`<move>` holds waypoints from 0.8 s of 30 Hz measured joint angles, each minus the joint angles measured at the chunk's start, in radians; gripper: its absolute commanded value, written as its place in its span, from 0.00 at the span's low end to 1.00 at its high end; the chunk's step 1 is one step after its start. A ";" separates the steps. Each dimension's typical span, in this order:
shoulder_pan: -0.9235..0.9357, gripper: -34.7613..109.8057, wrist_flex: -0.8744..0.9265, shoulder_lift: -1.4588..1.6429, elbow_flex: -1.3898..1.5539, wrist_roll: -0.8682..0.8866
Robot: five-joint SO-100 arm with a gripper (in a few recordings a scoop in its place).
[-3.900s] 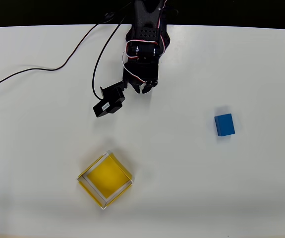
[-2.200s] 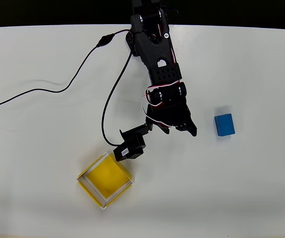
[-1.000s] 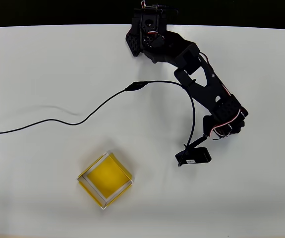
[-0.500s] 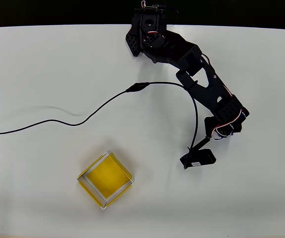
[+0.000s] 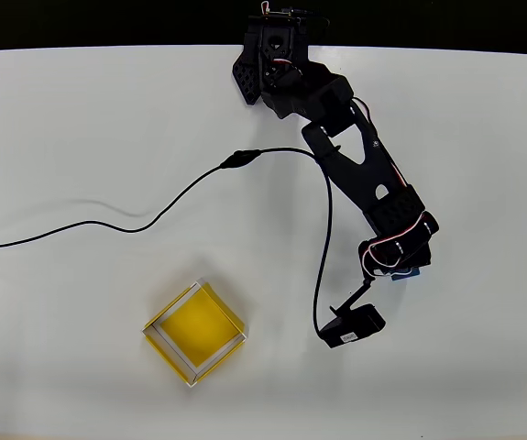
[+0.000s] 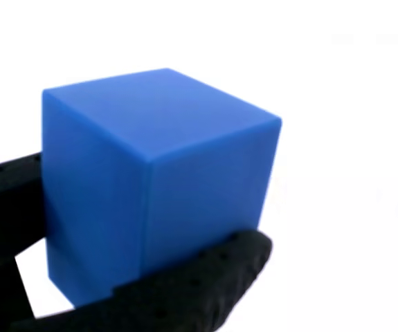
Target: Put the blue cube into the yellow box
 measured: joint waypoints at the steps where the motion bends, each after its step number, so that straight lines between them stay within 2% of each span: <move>1: 0.035 0.37 0.000 0.037 0.000 -0.028; 4: 0.153 0.36 -0.008 0.138 0.000 -0.120; 10: 0.419 0.36 -0.135 0.265 0.031 -0.305; 17: 0.689 0.37 -0.288 0.253 0.038 -0.433; 24: 0.868 0.37 -0.414 0.083 -0.035 -0.505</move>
